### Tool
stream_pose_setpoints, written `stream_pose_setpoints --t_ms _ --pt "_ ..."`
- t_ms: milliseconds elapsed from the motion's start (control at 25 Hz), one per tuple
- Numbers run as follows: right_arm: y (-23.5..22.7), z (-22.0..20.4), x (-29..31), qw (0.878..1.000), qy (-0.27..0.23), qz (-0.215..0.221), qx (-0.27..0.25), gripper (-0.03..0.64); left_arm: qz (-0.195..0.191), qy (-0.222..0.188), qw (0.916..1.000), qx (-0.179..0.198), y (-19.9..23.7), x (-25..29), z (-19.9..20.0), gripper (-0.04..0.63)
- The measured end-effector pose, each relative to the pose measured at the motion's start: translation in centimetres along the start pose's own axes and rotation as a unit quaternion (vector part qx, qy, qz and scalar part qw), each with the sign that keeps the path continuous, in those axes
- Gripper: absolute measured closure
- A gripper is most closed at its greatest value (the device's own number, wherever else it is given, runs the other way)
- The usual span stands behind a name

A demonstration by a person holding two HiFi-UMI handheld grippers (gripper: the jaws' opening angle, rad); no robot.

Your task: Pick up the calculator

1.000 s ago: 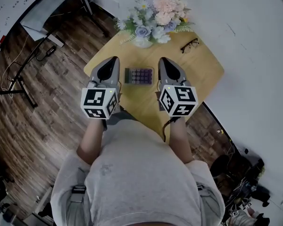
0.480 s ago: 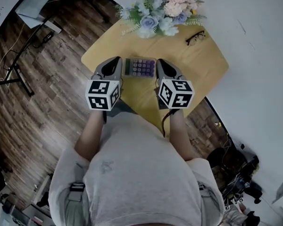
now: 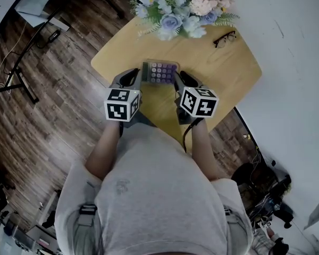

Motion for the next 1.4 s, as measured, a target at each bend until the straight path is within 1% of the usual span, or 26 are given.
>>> stream_pose_setpoints --t_ms 80,200,400,520,600,680,760,840,1000,1120,1200,1240,1400 --pt "-0.4 -0.4 0.5 1.000 0.008 0.002 0.012 0.471 -0.004 0.008 1.0000 -0.003 0.1 0.4 -0.3 0.561" --pt "-0.7 -0.8 1.1 0.999 0.018 0.014 0.027 0.435 -0.017 0.021 0.9996 -0.009 0.1 1.0 -0.6 0.513" --pt "-1.2 -1.2 2.1 0.997 0.025 0.042 0.064 0.402 -0.031 0.038 0.9984 -0.029 0.4 2.4 -0.9 0.446" --pt "-1.4 -1.3 2.6 0.996 0.033 0.047 0.068 0.388 -0.039 0.046 0.9974 -0.040 0.5 3.1 -1.1 0.406" --pt "-1.5 -1.3 2.9 0.996 0.035 0.051 0.070 0.382 -0.046 0.055 0.9961 -0.053 0.5 3.7 -1.3 0.399" --pt "-1.5 -1.2 3.1 0.995 0.036 0.053 0.071 0.377 -0.048 0.067 0.9943 -0.068 0.4 4.2 -1.6 0.376" --pt "-1.5 -1.2 3.2 0.995 0.037 0.053 0.069 0.374 -0.047 0.074 0.9928 -0.082 0.4 4.5 -1.8 0.370" --pt "-1.6 -1.1 3.4 0.995 0.041 0.052 0.068 0.371 -0.047 0.073 0.9924 -0.087 0.4 4.5 -1.9 0.370" --pt "-1.6 -1.0 3.9 0.995 0.043 0.057 0.069 0.370 -0.050 0.077 0.9924 -0.083 0.4 4.5 -1.7 0.370" --pt "-1.6 -0.8 4.2 0.994 0.042 0.068 0.073 0.373 -0.055 0.079 0.9926 -0.074 0.5 4.5 -1.7 0.370" --pt "-1.5 -0.8 4.2 0.994 0.043 0.072 0.073 0.368 -0.068 0.083 0.9921 -0.065 0.4 4.6 -1.6 0.370" --pt "-1.5 -0.8 4.3 0.994 0.044 0.073 0.072 0.367 -0.075 0.085 0.9916 -0.063 0.3 4.7 -1.6 0.391" --pt "-1.3 -0.8 4.3 0.994 0.045 0.069 0.074 0.365 -0.079 0.086 0.9910 -0.065 0.2 4.7 -1.6 0.393"
Point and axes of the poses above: the fingertips, and each gripper's own axes: x forward along the fingers, y to its left, z out of its top, the point moved 9 cm from there along -x, backward along the fingers, and after that the axes turned 14 degrees about y, right-handed, at the moved point
